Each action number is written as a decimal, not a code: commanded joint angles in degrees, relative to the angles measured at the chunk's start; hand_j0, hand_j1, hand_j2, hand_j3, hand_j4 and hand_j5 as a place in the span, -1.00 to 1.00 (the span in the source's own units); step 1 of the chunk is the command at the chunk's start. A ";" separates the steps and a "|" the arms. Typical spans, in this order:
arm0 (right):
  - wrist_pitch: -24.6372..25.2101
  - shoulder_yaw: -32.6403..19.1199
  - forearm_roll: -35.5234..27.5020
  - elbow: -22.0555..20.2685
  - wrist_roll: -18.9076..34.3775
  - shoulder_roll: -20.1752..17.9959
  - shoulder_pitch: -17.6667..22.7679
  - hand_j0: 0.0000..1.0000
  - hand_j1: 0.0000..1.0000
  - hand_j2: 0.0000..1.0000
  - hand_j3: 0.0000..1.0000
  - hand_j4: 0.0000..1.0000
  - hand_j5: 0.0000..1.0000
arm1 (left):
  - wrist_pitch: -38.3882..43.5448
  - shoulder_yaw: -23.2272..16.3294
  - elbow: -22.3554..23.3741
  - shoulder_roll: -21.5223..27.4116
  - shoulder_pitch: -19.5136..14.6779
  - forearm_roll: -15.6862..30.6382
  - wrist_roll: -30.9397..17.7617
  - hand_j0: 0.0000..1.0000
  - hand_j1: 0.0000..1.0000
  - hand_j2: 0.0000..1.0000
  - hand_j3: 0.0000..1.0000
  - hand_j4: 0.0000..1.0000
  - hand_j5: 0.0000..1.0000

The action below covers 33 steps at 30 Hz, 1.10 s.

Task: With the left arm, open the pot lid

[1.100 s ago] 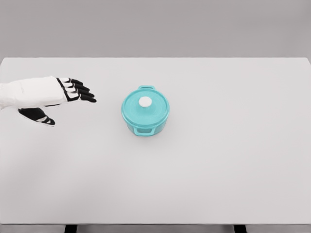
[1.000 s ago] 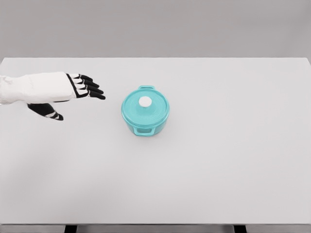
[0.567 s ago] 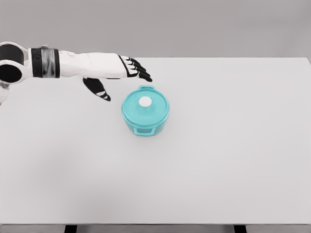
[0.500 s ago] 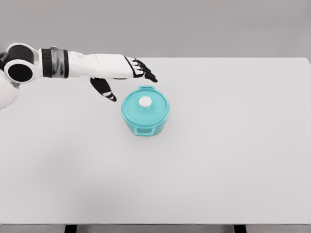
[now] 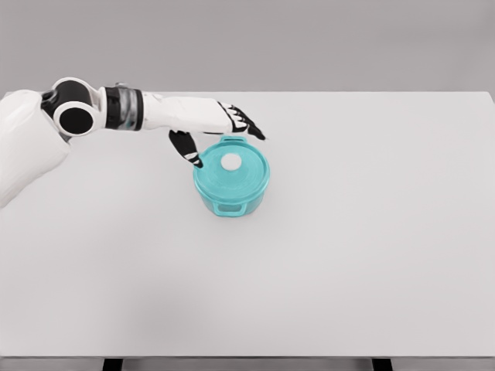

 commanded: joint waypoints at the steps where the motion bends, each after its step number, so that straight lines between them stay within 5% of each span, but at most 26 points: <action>1: -0.03 0.06 0.02 0.00 0.02 -0.01 0.00 1.00 1.00 1.00 1.00 1.00 1.00 | 0.15 0.46 2.00 -0.34 0.00 -0.94 0.03 1.00 1.00 1.00 1.00 1.00 1.00; 23: 0.06 -0.03 0.02 0.00 0.02 -0.01 0.00 1.00 1.00 1.00 1.00 1.00 1.00 | 0.15 -0.15 0.60 -1.92 0.26 -1.29 0.03 1.00 1.00 1.00 1.00 1.00 1.00; 28: -0.03 0.06 0.02 0.00 0.02 -0.01 0.00 1.00 1.00 1.00 1.00 1.00 1.00 | 0.15 -2.70 0.07 -2.19 0.18 -1.47 0.03 0.27 0.27 0.27 0.27 0.27 0.27; 33: -0.03 -0.03 0.02 0.00 0.02 -0.01 0.00 1.00 1.00 1.00 1.00 1.00 1.00 | 0.15 -2.70 0.07 -2.01 0.35 -1.47 0.03 -0.05 -0.05 -0.05 -0.05 -0.05 -0.05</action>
